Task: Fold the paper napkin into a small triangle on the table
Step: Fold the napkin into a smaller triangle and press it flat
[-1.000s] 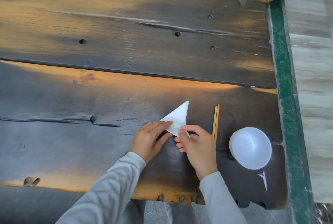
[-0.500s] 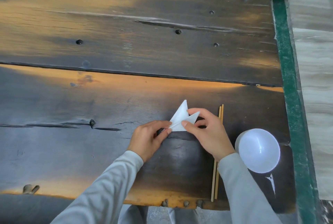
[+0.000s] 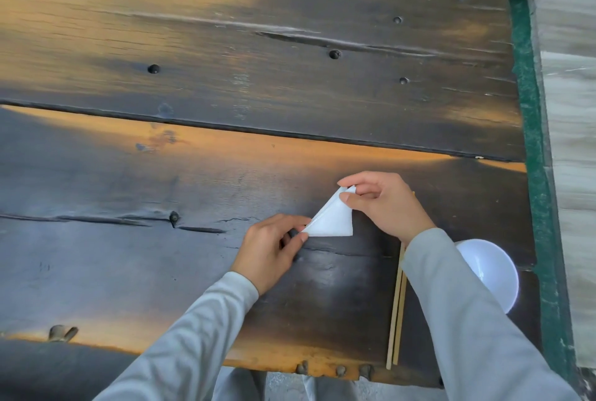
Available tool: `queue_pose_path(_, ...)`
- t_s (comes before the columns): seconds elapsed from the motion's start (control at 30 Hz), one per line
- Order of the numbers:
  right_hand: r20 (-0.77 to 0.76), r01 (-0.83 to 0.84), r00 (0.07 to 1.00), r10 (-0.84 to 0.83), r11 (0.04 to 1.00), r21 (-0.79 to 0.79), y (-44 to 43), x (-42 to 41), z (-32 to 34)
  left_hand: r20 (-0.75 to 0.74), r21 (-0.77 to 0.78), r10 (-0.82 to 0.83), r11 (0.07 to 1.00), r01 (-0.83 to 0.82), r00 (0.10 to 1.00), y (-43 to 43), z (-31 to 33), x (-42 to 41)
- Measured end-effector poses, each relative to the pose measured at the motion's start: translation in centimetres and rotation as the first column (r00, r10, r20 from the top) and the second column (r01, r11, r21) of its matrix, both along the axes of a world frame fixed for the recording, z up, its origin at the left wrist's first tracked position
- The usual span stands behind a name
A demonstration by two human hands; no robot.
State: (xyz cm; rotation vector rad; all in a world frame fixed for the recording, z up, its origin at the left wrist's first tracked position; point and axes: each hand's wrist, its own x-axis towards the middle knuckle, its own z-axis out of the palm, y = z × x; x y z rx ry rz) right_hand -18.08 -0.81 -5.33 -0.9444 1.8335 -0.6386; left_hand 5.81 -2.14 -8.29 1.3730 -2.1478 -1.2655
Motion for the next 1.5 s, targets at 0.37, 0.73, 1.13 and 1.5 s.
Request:
queue_pose_path(0.37,-0.078,0.001,0.997,0.0,1.0,0.013,-1.2,-0.4,-1.1,0.053,0.074,0.017,0.997,-0.021,0.998,-0.7,1.1,-0.4)
queue_pose_path(0.73,-0.044,0.041,0.998,-0.04,0.999,0.012,-1.2,-0.7,-1.5,0.095,0.036,0.069,0.997,-0.073,0.993,-0.4,1.7,-0.8)
queue_pose_path(1.13,-0.056,0.04,0.998,-0.04,0.999,-0.001,-1.3,-0.6,-1.8,0.132,0.029,0.084,0.996,-0.089,0.988,-0.3,2.0,-1.1)
queue_pose_path(1.5,-0.057,0.037,0.998,-0.037,0.999,-0.001,-1.3,-0.7,-1.9,0.14,0.131,0.126,0.981,-0.144,0.982,-0.6,2.0,-1.0)
